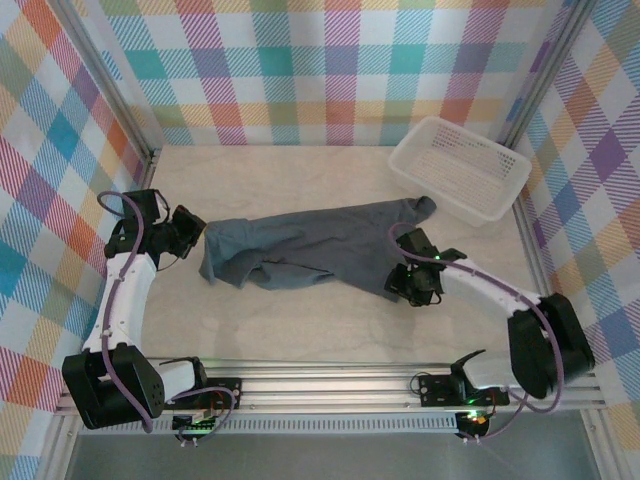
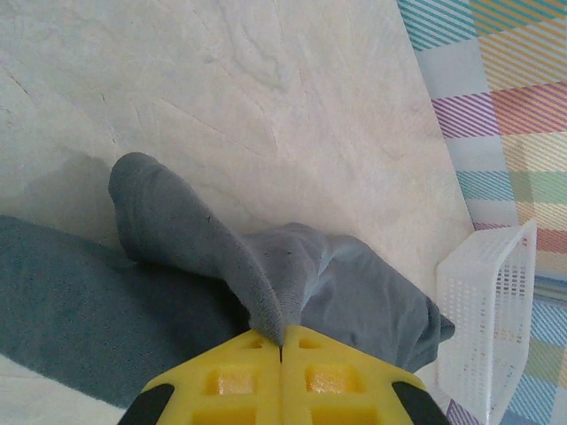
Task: Fold and stack the t-shirts
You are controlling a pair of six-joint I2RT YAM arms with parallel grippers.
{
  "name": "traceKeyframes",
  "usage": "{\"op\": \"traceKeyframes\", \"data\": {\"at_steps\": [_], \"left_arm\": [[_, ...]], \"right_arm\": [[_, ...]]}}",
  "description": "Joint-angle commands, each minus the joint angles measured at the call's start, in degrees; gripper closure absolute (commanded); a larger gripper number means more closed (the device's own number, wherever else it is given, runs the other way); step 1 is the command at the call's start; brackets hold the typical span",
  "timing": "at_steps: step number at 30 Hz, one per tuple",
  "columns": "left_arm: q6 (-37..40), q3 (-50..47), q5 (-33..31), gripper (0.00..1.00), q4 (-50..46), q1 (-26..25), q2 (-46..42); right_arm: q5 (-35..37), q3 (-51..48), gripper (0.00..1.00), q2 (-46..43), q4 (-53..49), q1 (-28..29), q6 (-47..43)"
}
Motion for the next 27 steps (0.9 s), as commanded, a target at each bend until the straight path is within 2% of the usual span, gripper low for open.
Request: {"op": "traceKeyframes", "data": {"at_steps": [1,7,16,19,27], "left_arm": [[1.5,1.6,0.0,1.0,-1.4,0.6,-0.7],[1.3,1.8,0.1,1.0,-1.3,0.6,-0.7],[1.3,2.2,0.2,1.0,-1.2,0.5,-0.7],[1.2,2.5,0.5,1.0,-1.2,0.6,-0.5],[1.6,3.5,0.3,1.0,-2.0,0.6,-0.5]], "right_arm": [[2.0,0.8,0.54,2.0,0.2,0.9,-1.0],[0.2,1.9,0.54,5.7,1.7,1.9,-1.0],[4.7,5.1,0.61,11.5,-1.9,6.0,-0.7],[5.3,5.6,0.66,13.3,-1.9,6.0,-1.2],[8.6,6.6,0.96,11.7,-2.0,6.0,-2.0]]}}
